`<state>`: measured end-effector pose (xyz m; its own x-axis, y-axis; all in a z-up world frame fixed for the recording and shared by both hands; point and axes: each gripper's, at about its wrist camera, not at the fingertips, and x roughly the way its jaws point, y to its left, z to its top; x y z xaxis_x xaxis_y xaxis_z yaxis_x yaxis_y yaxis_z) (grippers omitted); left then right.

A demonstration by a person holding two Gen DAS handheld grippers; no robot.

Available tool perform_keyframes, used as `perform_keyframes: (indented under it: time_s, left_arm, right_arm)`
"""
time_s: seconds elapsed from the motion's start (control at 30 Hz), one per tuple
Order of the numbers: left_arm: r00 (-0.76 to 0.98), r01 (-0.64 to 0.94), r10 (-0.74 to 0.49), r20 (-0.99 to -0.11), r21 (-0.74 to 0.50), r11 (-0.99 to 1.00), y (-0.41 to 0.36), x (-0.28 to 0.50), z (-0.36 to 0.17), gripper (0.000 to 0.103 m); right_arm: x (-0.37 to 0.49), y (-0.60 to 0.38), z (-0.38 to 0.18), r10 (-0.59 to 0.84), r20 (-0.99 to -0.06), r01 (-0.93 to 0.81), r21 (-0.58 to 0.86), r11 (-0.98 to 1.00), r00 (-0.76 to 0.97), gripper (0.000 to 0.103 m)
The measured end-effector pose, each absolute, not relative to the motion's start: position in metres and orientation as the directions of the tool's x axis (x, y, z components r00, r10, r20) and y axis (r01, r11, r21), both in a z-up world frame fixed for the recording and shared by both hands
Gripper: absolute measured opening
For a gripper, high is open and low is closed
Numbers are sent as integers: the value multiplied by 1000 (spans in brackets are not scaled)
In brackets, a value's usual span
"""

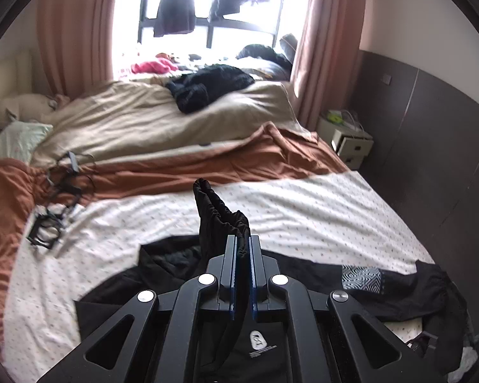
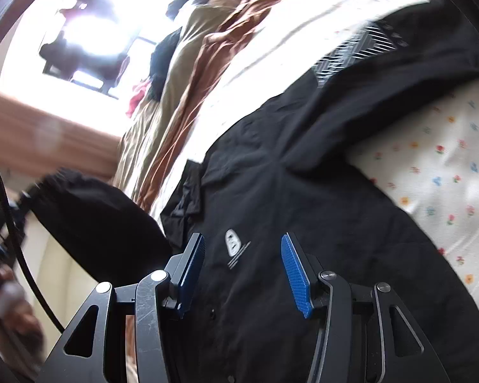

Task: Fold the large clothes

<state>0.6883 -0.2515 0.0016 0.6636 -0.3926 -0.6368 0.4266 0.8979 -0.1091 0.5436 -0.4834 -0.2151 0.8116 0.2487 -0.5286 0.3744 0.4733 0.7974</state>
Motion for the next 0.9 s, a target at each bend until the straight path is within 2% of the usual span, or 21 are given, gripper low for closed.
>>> perform_keyframes:
  time_s: [0.17,0.23,0.27,0.3,0.33,0.37,0.4,0.5,0.67,0.77,0.9]
  left_arm:
    - [560,462,-437,-704,-173,870,-272,694,-50,7]
    - [495,477,-472,-729,-226,850,-281,697,-68,14]
    - [445,488,-512,-735,-280,827,-283,698,-78,26]
    - [417,489,-535,-735,-314,814,-283,697,-84,51]
    - [395,486,-553,-734,-343,804,-283,696,-89,64]
    - [390,482,-562,-729,-359,799,-281,693,-91,89]
    - [402,479,-574,-714,-370,796,-275,688,-90,98]
    - [433,474,-594,-678,-390,790,-254,675,-81,99]
    - [550,399,-534,-642,-360,843,-197,649,-77,99]
    - [576,340,-468,-671,-324,883,-161,642,-92,98]
    - [589,259,-374,-717,-271,927,-114,639,-115,82]
  right_arm:
    - [537,-494,-222,231,-518,398,818,416,823,51]
    - [537,-496,-222,231,-513,398,823,405,826,51]
    - [537,-496,-222,231,-513,399,824,403,827,51]
    - [537,-497,-223,227,-512,401,825,398,829,51]
    - [536,-498,-223,222,-512,404,825,396,830,51]
    - [534,-501,-223,214,-513,408,824,393,831,51]
    - [533,-502,-224,207,-515,413,824,389,832,51]
    - [531,-503,-225,197,-520,421,820,388,831,51]
    - [536,-497,-236,209,-543,434,805,404,814,51]
    - [548,-490,-245,258,-536,420,818,393,804,50]
    - [563,-478,-258,309,-542,415,821,392,782,49]
